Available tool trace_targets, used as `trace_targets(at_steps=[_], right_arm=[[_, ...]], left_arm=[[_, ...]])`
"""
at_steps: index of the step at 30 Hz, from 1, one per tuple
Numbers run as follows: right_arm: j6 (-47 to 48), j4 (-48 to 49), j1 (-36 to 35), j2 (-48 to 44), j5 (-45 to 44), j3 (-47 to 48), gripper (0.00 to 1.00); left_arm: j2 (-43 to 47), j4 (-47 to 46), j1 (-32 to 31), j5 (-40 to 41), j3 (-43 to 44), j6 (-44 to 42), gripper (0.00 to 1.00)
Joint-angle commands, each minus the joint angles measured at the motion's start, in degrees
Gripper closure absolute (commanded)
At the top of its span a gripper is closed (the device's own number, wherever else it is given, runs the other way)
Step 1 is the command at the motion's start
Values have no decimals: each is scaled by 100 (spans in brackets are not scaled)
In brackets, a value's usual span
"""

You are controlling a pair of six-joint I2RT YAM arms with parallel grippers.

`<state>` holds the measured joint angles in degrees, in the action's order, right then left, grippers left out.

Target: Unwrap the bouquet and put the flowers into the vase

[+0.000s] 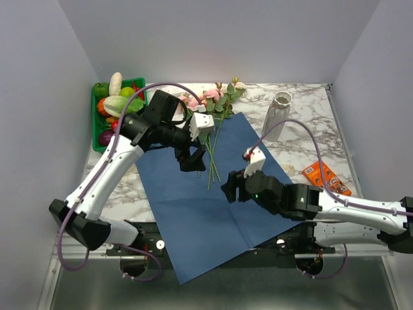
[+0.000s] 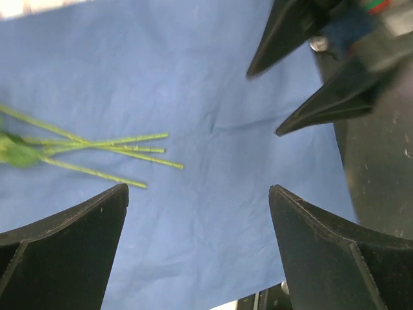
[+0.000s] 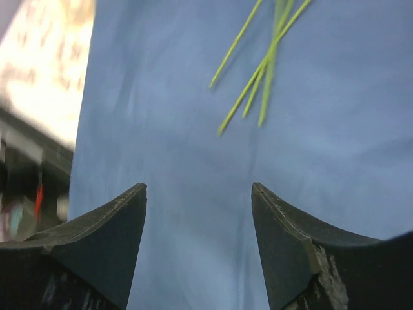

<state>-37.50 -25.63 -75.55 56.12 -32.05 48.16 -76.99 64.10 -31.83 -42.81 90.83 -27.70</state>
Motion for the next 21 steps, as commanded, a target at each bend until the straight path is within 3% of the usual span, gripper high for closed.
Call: trace_targets(at_steps=[1,7,13,21], right_arm=[[233,-417,1134,662,-268,869,26],[1042,234,2763,2348,1377,1905,31],[1262,320,3169,4544,1447,3574,36],[1350,313,3538,6498,1798,5580,41]], left_arm=[[-254,-1177,151,597,-837,1054,11],[-98,-1812,1029,642,-1023,1540,14],[237,-1708,1750,844,-1348,1364,10],[466,-1699,2190,730,-1840,1232,9]])
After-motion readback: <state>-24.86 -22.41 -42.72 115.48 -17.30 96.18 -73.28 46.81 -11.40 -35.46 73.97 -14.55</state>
